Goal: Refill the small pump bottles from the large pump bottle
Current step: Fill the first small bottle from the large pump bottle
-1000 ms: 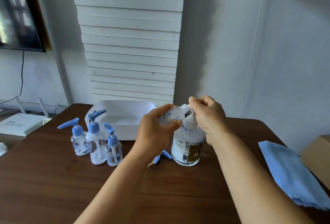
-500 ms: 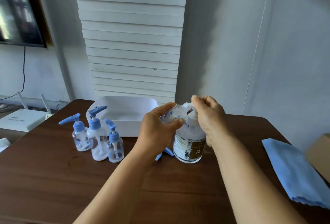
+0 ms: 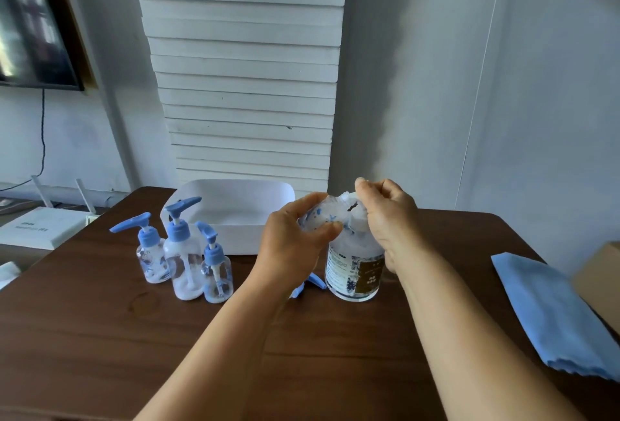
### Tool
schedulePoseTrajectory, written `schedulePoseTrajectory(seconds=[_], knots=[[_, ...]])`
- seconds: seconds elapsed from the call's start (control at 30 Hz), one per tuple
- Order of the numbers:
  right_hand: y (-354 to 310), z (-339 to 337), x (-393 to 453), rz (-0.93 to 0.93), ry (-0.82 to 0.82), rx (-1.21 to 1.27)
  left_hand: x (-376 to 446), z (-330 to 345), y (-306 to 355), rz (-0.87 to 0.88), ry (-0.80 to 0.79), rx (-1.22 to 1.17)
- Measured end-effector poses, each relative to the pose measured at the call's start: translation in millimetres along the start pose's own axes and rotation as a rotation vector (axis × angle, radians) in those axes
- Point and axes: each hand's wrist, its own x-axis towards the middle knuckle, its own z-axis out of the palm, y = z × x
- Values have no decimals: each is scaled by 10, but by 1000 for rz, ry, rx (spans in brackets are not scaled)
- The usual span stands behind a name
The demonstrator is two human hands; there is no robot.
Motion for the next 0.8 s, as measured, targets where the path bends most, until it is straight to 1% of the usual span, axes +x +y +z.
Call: schedulePoseTrajectory(seconds=[0.07,0.17,0.33,0.4,0.5,0.57,0.73,0.8], knots=[[-85,-43,5,13,-19,-7,2,-2,33,14,8,2],[-158,-92,35,-20,-30,-35,26,-4,86,49,15,40],[12,-13,-22,19,-29,63,-28,8,13,9,-8,19],[-15,-18,-21,24,-39,44,-31,-1,8,0,-8,5],[-121,-83,33,-3,-42,4,-3,-8,46,34,12,18],[-118,-97,70,-28,-21,-11,16,1,54,47,14,26],[124,47,82,56,66,51,-7,20,-45,8,-6,-15],[114,53,94,80,64,52,-3,6,-37,7,-6,-21]])
